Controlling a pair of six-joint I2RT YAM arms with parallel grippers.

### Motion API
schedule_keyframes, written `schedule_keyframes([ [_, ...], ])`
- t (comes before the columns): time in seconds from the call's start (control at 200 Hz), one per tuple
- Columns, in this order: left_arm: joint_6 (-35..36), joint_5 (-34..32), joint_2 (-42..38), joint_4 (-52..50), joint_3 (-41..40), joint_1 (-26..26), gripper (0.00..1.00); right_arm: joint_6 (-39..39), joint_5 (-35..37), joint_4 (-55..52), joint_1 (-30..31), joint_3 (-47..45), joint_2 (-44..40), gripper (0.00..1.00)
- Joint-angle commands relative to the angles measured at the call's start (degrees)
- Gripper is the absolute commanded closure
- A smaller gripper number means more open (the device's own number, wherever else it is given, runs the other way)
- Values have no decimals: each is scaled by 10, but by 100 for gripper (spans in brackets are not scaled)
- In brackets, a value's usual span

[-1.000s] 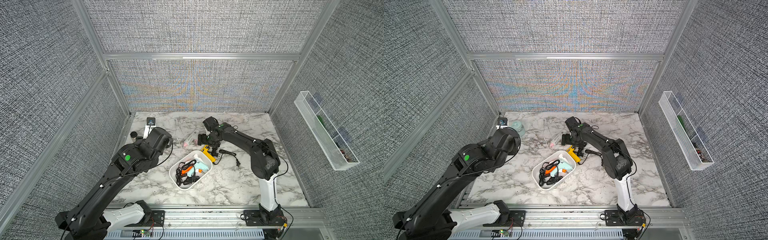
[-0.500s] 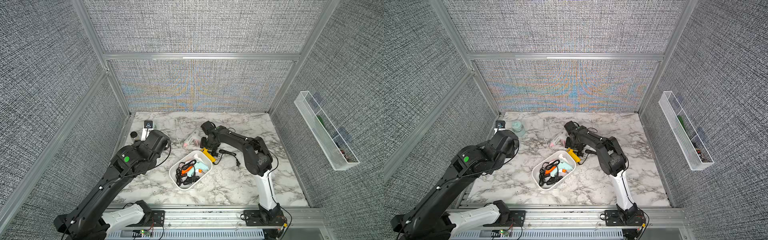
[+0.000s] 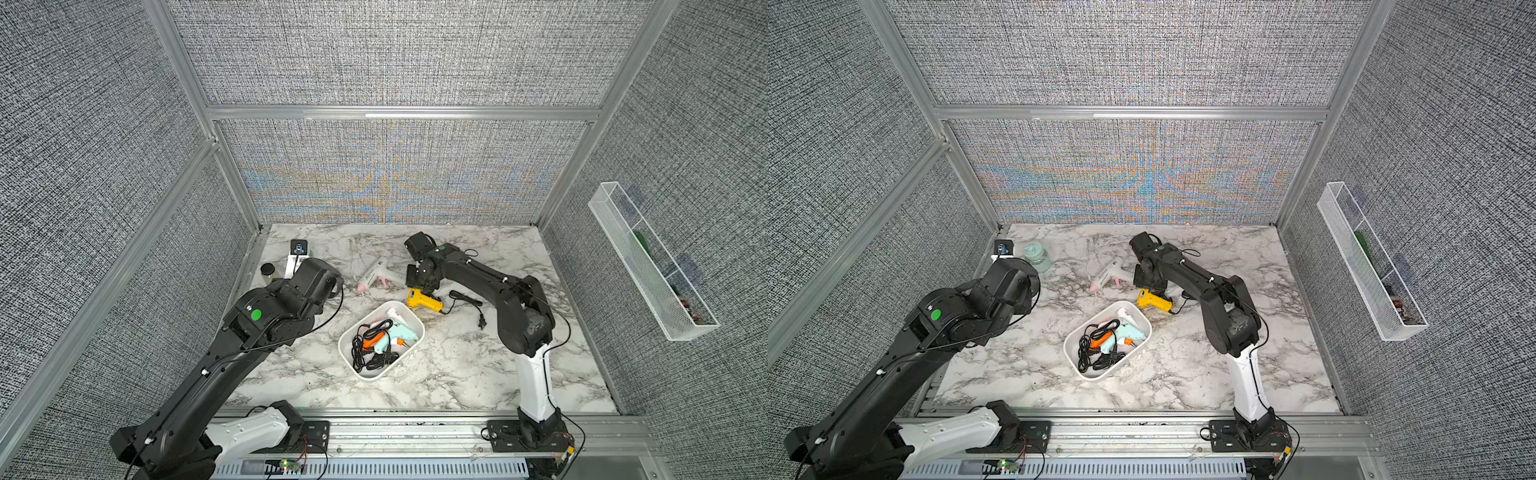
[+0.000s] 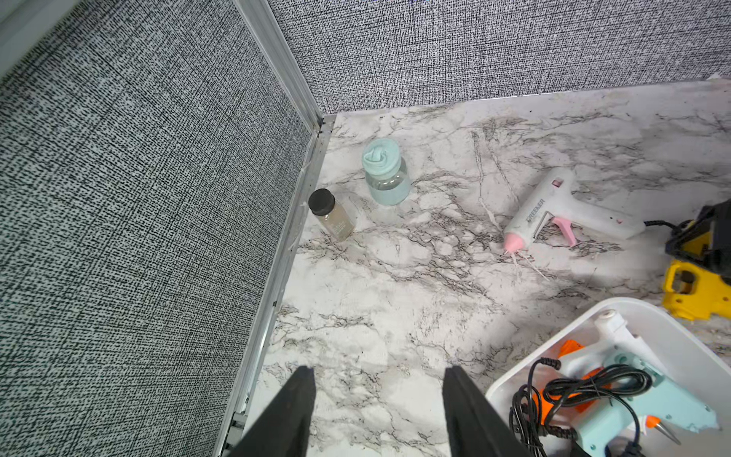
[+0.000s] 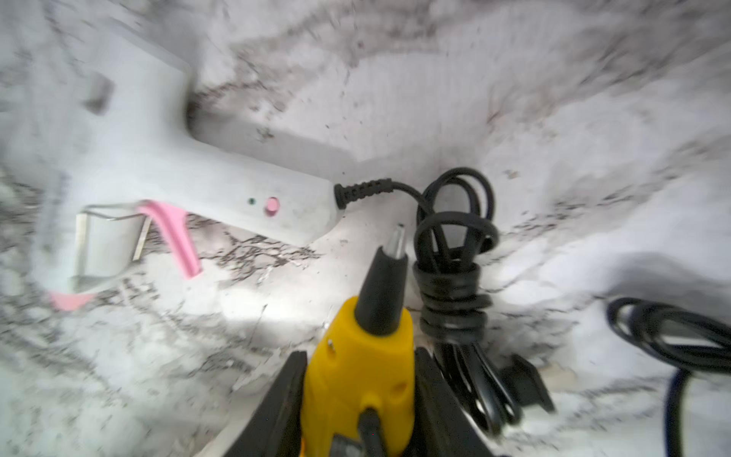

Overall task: Put the hot melt glue gun into the storage box
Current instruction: Pick up the hot melt adhesive gun from the center of the board.

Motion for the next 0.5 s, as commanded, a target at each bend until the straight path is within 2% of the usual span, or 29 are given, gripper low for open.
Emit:
schedule_keyframes([
  [0.0,-1,-2,2,7,5,2,43,-38,26,-35,2,20,-52,100],
  [0.265,-12,3,14,7,10,2,43,-118,12,-111,2,138,-149,100],
  [0.495,-40,-11,7,6,10,6,43,-188,-47,-161,29,292,-163,100],
])
